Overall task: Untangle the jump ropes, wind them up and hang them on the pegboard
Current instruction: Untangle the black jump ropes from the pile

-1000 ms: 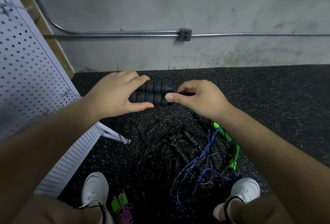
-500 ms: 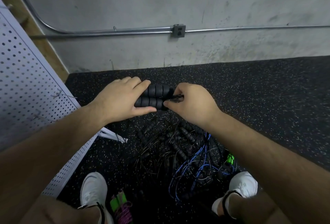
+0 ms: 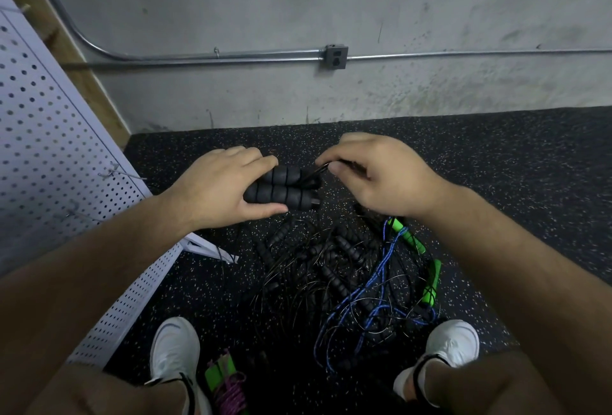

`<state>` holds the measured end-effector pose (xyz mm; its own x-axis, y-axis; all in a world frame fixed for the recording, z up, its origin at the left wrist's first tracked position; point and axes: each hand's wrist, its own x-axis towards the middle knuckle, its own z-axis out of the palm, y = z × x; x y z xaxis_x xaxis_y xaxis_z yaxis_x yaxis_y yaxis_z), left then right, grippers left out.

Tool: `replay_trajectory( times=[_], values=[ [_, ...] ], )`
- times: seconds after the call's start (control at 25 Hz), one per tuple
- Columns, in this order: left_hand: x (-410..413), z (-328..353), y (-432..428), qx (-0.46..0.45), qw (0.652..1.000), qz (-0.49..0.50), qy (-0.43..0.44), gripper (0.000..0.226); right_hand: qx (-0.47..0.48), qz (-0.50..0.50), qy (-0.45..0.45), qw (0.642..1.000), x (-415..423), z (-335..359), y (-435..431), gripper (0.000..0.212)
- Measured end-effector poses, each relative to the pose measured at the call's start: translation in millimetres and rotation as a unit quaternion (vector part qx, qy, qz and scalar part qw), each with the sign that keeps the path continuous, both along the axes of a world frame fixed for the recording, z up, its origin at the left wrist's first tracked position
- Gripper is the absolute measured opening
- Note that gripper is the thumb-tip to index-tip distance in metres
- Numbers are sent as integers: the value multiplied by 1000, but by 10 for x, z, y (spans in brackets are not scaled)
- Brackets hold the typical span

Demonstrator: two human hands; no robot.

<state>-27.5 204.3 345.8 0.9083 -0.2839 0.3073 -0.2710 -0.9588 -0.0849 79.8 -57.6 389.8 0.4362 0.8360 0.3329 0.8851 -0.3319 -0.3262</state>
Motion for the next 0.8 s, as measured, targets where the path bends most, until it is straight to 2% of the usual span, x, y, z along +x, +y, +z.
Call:
replay_trajectory(
  times=[0.24, 0.32, 0.4, 0.48, 0.6, 0.72, 0.8],
  values=[
    [-112, 56, -266, -54, 998, -28, 9, 78, 68, -25, 83, 994, 282, -188, -25, 19],
    [-128, 87, -360, -66, 997, -27, -4, 75, 59, -22, 176, 982, 280, -333, -13, 21],
    [-116, 111, -392, -58, 998, -13, -21, 75, 82, -3, 304, 949, 142, -489, 68, 22],
    [-88, 105, -364, -39, 998, 20, -44, 74, 92, -35, 397, 913, -64, -594, 201, 32],
    [-41, 34, -299, 3, 994, 80, -68, 76, 46, -120, 431, 893, -381, -722, 327, 32],
    [8, -38, -194, 46, 989, 130, -60, 79, -25, -94, 457, 884, -627, -773, 317, 36],
    [25, -90, -99, 80, 986, 138, -42, 79, -47, -96, 439, 892, -692, -706, 326, 41]
  ],
)
